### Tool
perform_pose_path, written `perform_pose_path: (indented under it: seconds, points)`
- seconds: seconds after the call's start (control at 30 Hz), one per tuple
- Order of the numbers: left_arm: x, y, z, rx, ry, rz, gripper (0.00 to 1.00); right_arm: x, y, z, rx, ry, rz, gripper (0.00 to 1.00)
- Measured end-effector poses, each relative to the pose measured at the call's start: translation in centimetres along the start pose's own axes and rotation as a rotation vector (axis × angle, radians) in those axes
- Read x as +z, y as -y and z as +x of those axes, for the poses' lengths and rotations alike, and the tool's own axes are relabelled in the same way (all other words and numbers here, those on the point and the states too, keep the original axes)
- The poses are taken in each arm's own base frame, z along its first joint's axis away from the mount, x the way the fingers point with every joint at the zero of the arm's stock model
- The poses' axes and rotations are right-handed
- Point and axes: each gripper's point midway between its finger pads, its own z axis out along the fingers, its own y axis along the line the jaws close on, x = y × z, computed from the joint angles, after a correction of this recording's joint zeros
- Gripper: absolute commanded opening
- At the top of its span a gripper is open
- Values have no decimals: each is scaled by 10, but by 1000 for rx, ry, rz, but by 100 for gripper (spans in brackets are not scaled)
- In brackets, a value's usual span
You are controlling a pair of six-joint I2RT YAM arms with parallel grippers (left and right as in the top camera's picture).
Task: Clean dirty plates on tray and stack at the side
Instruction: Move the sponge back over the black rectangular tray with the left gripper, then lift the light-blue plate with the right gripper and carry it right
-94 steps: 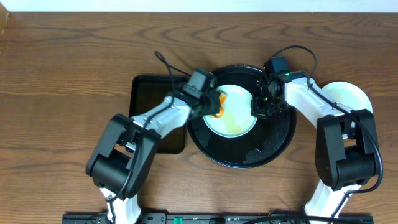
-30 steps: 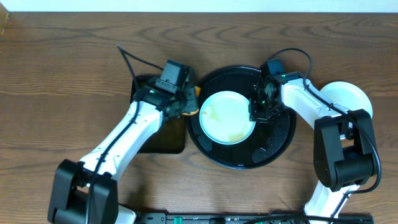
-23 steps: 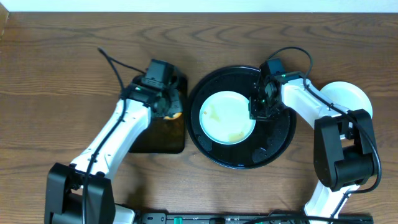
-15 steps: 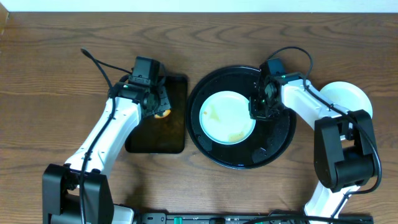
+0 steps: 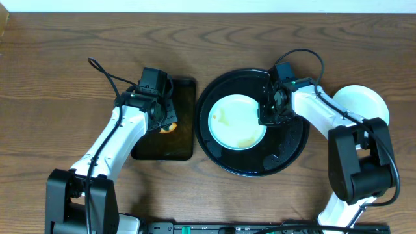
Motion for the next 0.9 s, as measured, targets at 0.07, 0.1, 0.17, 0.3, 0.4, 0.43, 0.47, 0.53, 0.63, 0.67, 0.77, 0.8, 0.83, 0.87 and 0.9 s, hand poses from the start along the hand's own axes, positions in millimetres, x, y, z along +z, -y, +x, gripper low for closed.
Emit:
perform_pose_path:
  seconds: [0.07, 0.1, 0.17, 0.3, 0.4, 0.43, 0.47, 0.53, 0.63, 0.67, 0.77, 0.8, 0.83, 0.87, 0.9]
  points:
    - [0, 0, 0, 0, 0, 0, 8, -7, 11, -3, -1, 34, 66, 1]
    - [0, 0, 0, 0, 1, 1, 8, -12, 15, -5, -2, 52, 91, 1]
    - [0, 0, -1, 0, 4, 2, 8, -26, 25, -11, -5, 107, 154, 1]
    - [0, 1, -2, 0, 8, 4, 8, -78, 41, -30, -28, 286, 276, 1]
    - [0, 2, -3, 0, 14, 7, 8, -107, 50, -37, -53, 374, 362, 1]
    - [0, 2, -4, 0, 17, 9, 8, -114, 53, -38, -66, 395, 397, 1]
    - [0, 2, -5, 0, 20, 10, 8, -118, 55, -39, -80, 406, 425, 1]
    - [0, 3, -6, 0, 23, 12, 8, -123, 56, -40, -116, 421, 483, 1]
    - [0, 3, -6, 0, 24, 12, 8, -129, 55, -39, -168, 434, 564, 1]
    - [0, 3, -6, 0, 25, 12, 8, -131, 52, -39, -188, 444, 593, 1]
    - [0, 3, -7, 0, 27, 14, 8, -139, 37, -38, -254, 487, 673, 1]
    - [0, 4, -7, 0, 28, 15, 8, -142, 32, -38, -272, 504, 696, 1]
    - [0, 4, -7, 0, 29, 14, 8, -145, 26, -38, -293, 523, 721, 1]
    - [0, 4, -7, 0, 29, 14, 8, -148, 20, -37, -313, 543, 745, 1]
    - [0, 4, -7, 0, 29, 15, 8, -151, 12, -36, -337, 564, 768, 1]
